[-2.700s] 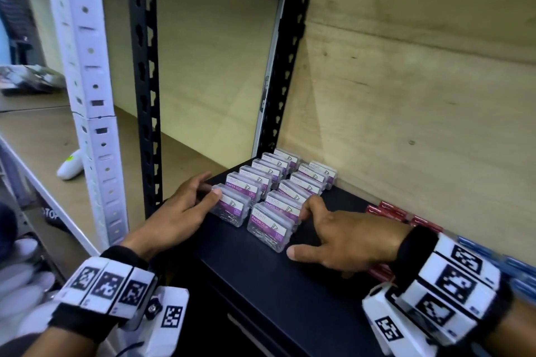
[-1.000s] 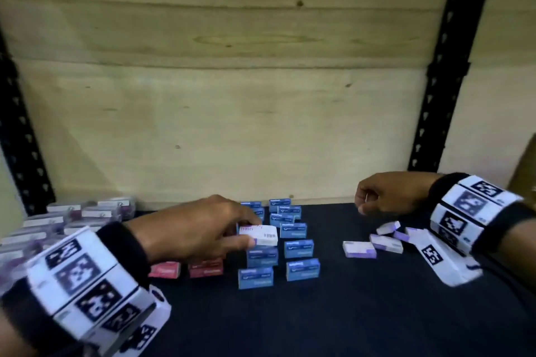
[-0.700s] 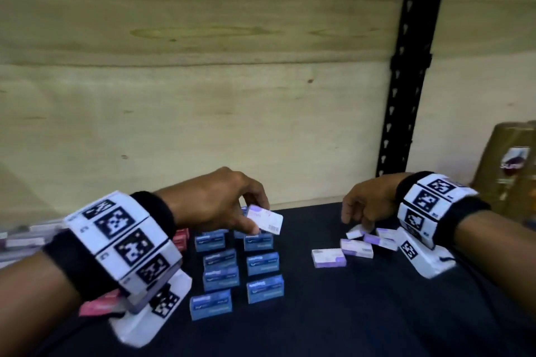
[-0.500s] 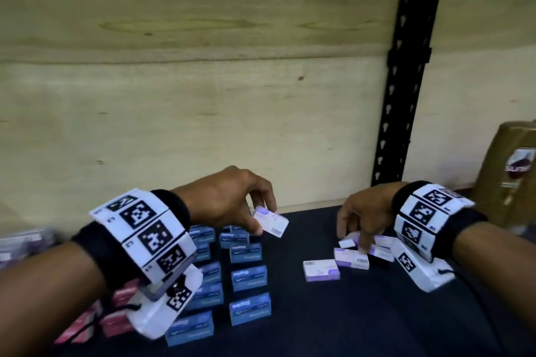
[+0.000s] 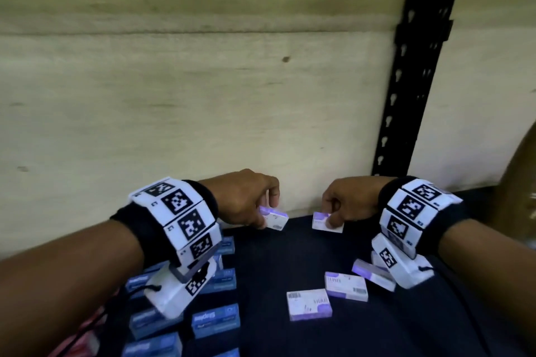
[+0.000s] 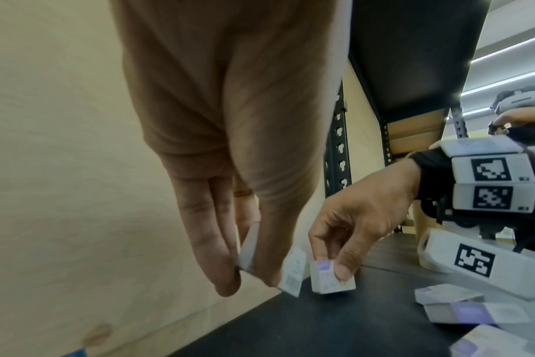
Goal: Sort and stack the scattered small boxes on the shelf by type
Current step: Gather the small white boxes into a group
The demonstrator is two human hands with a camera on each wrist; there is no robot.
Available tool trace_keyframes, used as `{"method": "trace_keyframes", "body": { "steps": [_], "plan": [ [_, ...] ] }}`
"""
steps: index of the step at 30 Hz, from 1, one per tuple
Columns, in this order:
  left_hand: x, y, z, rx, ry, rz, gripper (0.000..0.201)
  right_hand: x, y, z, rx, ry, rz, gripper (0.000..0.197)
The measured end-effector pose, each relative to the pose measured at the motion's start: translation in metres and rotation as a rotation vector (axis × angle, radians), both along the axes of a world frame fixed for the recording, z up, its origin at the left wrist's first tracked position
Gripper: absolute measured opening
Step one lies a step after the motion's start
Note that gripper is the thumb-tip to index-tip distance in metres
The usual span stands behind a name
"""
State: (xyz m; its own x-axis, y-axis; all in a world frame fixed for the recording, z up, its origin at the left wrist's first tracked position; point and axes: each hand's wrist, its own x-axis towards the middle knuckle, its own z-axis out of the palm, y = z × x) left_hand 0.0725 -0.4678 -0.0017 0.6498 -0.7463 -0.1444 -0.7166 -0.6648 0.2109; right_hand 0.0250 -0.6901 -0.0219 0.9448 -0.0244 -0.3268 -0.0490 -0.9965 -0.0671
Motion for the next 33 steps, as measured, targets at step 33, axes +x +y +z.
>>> {"method": "trace_keyframes", "body": {
  "steps": [33],
  "plan": [
    [0.009, -0.024, -0.016, 0.395, -0.095, -0.389, 0.059, 0.008, -0.013, -0.006, -0.012, -0.014, 0.002, 0.023]
  ]
}}
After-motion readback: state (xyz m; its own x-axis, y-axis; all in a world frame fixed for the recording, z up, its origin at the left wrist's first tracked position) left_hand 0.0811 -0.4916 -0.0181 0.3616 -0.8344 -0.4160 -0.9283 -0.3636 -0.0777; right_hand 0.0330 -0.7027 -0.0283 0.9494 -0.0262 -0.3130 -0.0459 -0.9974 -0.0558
